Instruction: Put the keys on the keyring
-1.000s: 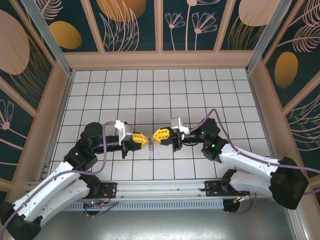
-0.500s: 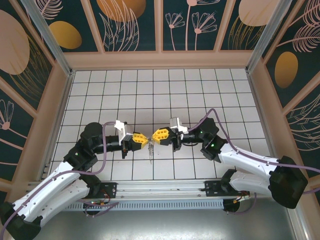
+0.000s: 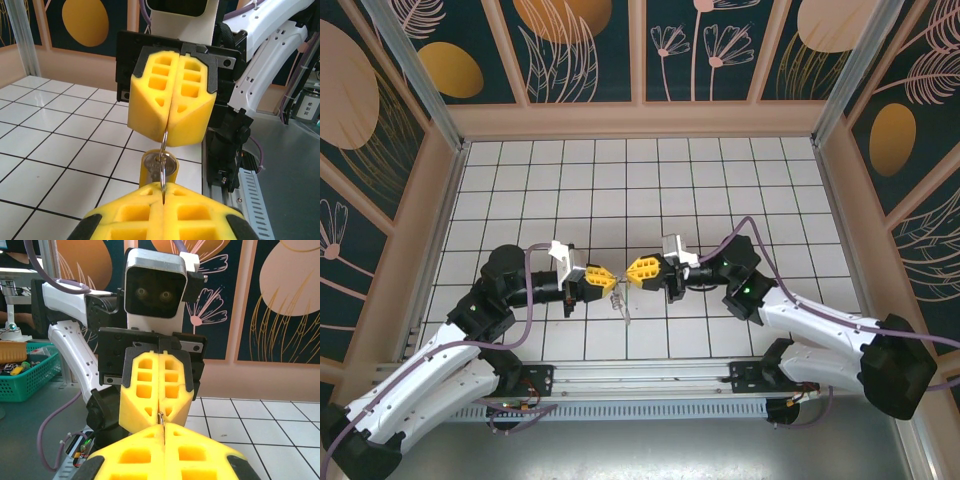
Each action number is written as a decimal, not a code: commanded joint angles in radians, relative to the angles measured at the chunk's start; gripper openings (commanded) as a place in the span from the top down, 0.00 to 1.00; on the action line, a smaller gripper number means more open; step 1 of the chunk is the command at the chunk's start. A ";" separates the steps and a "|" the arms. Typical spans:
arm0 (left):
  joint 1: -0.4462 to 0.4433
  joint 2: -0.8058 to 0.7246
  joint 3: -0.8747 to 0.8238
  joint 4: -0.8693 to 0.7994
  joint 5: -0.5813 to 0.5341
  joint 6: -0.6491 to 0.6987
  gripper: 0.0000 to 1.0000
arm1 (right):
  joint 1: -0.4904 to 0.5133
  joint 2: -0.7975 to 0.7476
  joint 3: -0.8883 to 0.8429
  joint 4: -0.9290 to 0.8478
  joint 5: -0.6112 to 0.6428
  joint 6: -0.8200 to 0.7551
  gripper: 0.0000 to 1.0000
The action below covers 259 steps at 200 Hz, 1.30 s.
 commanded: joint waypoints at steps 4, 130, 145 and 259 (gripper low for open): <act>0.005 -0.012 0.035 0.018 0.004 0.025 1.00 | -0.008 -0.019 0.027 0.047 -0.027 0.018 1.00; 0.004 -0.015 0.035 0.023 0.003 0.020 1.00 | -0.007 0.036 0.048 0.071 -0.046 0.033 1.00; 0.004 -0.015 0.035 0.023 0.004 0.022 1.00 | -0.007 0.038 0.049 0.071 -0.049 0.033 1.00; 0.004 -0.010 0.038 0.024 0.003 0.022 1.00 | -0.010 0.043 0.055 0.048 -0.079 0.037 1.00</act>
